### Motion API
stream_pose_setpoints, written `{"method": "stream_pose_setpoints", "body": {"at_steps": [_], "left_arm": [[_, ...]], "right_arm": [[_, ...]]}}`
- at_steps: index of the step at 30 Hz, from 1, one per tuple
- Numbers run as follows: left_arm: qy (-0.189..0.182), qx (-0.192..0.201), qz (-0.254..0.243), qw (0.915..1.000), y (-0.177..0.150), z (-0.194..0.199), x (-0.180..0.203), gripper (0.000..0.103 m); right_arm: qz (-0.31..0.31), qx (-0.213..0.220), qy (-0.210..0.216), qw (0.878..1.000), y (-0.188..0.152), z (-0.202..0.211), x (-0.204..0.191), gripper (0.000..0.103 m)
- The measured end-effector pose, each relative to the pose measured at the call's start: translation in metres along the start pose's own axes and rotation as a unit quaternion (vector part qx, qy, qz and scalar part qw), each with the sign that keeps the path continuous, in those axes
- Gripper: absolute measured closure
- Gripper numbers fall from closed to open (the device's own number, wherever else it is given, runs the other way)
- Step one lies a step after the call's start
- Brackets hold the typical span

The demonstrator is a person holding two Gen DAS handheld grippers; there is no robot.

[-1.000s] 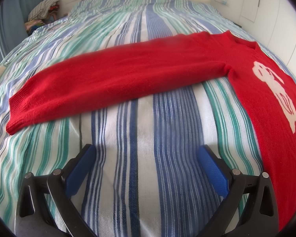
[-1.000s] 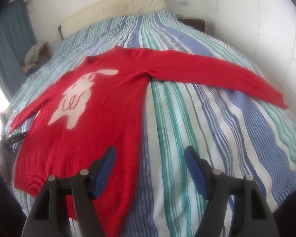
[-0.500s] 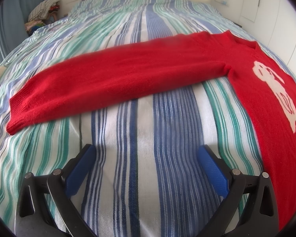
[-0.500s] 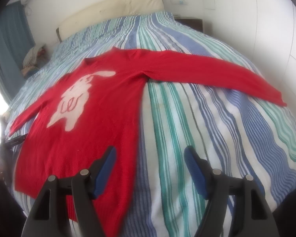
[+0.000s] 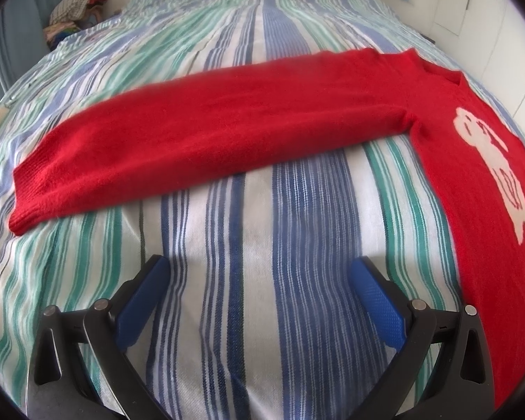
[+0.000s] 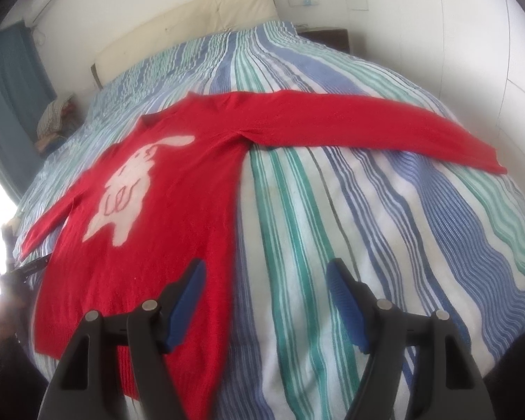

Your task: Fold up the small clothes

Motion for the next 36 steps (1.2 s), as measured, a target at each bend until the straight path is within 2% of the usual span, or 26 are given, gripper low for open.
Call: {"method": "stream_pose_setpoints", "body": {"at_steps": [3, 5, 7, 10, 12, 14, 15, 20, 22, 26, 29, 32, 34, 35, 36], "left_arm": [[-0.012, 0.003, 0.038, 0.9992, -0.005, 0.021, 0.001, 0.001], [-0.048, 0.024, 0.051, 0.9973, -0.012, 0.043, 0.011, 0.001], [-0.068, 0.050, 0.044, 0.9954, -0.015, 0.069, 0.023, 0.001], [-0.075, 0.089, 0.030, 0.9927, -0.013, 0.104, 0.040, 0.001], [-0.084, 0.108, 0.031, 0.9901, -0.009, 0.120, 0.050, 0.001], [-0.092, 0.123, 0.039, 0.9874, -0.006, 0.130, 0.055, 0.001], [-0.095, 0.127, 0.043, 0.9863, -0.004, 0.133, 0.057, 0.001], [-0.102, 0.125, 0.058, 0.9852, -0.009, 0.130, 0.062, 0.001], [-0.093, 0.112, 0.053, 0.9879, -0.015, 0.122, 0.062, 0.001], [-0.068, 0.097, 0.055, 0.9914, -0.024, 0.107, 0.055, 0.001], [-0.063, 0.098, 0.071, 0.9906, -0.031, 0.103, 0.045, 0.001], [-0.059, 0.098, 0.084, 0.9898, -0.038, 0.097, 0.037, 0.001], [-0.051, 0.094, 0.089, 0.9903, -0.045, 0.092, 0.033, 0.001], [-0.048, 0.092, 0.091, 0.9904, -0.048, 0.090, 0.031, 0.001], [-0.047, 0.092, 0.094, 0.9902, -0.052, 0.090, 0.029, 0.001]], "right_arm": [[-0.016, 0.004, 0.004, 1.000, 0.005, 0.003, 0.006, 0.032], [-0.044, 0.008, 0.018, 0.999, 0.012, 0.010, 0.015, 0.032], [-0.085, 0.011, 0.042, 0.995, 0.024, 0.017, 0.031, 0.032], [-0.161, 0.023, 0.070, 0.984, 0.057, 0.023, 0.070, 0.032], [-0.238, 0.041, 0.086, 0.966, 0.083, 0.027, 0.109, 0.032], [-0.322, 0.054, 0.105, 0.939, 0.102, 0.025, 0.153, 0.032], [-0.353, 0.060, 0.100, 0.928, 0.108, 0.022, 0.173, 0.032], [-0.458, 0.038, 0.102, 0.882, 0.108, 0.003, 0.241, 0.032], [-0.483, 0.040, 0.109, 0.868, 0.105, -0.003, 0.257, 0.033], [-0.504, 0.047, 0.124, 0.853, 0.111, -0.017, 0.276, 0.036], [-0.509, 0.044, 0.126, 0.850, 0.116, -0.031, 0.281, 0.042], [-0.503, 0.041, 0.120, 0.855, 0.121, -0.039, 0.282, 0.050], [-0.498, 0.036, 0.112, 0.859, 0.124, -0.043, 0.282, 0.074], [-0.497, 0.029, 0.108, 0.860, 0.125, -0.044, 0.282, 0.099], [-0.497, 0.029, 0.100, 0.862, 0.127, -0.042, 0.281, 0.098]]}}
Point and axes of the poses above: each gripper's, at about its wrist camera, not at the fingertips, and z roughly against the way its jaws point, x to its right, y to its top, the point moved 5 cm from there along -z, roughly the way its jaws point, and after that the axes turned 10 degrees about -z, right-handed, at the moved point
